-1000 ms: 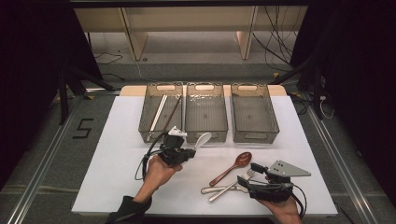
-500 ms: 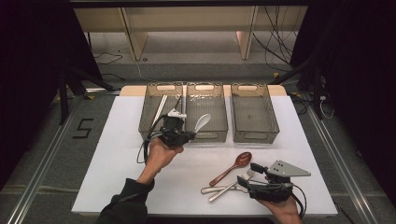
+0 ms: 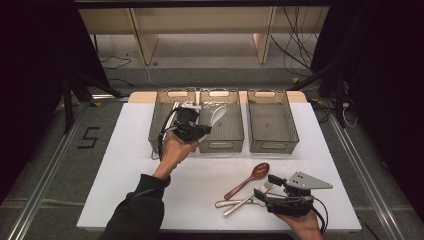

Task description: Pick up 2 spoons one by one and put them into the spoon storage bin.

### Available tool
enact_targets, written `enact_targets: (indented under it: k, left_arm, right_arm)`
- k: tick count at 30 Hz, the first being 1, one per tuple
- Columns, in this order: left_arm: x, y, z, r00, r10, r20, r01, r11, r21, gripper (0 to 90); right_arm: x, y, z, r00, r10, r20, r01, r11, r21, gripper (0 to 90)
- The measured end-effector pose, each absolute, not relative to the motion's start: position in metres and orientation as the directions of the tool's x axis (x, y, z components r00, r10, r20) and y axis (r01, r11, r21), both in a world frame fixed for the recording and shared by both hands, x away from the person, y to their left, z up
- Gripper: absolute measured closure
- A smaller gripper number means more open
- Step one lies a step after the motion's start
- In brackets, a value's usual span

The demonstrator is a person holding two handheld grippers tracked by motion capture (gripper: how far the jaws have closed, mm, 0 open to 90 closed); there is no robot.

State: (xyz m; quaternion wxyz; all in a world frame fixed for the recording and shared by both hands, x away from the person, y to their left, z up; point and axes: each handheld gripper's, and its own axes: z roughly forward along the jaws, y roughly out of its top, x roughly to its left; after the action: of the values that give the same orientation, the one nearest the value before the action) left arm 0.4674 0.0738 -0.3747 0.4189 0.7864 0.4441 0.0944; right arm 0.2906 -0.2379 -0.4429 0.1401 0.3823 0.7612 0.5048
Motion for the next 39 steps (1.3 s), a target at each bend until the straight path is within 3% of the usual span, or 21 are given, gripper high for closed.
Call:
enact_targets:
  k: [39]
  left_arm:
    - [0.513,0.06,-0.407,0.508,0.835,-0.211,0.676,-0.234,0.699,85.0]
  right_arm:
    - [0.291,-0.239,-0.443,-0.673,0.719,0.171,0.436,0.199,0.877,28.2]
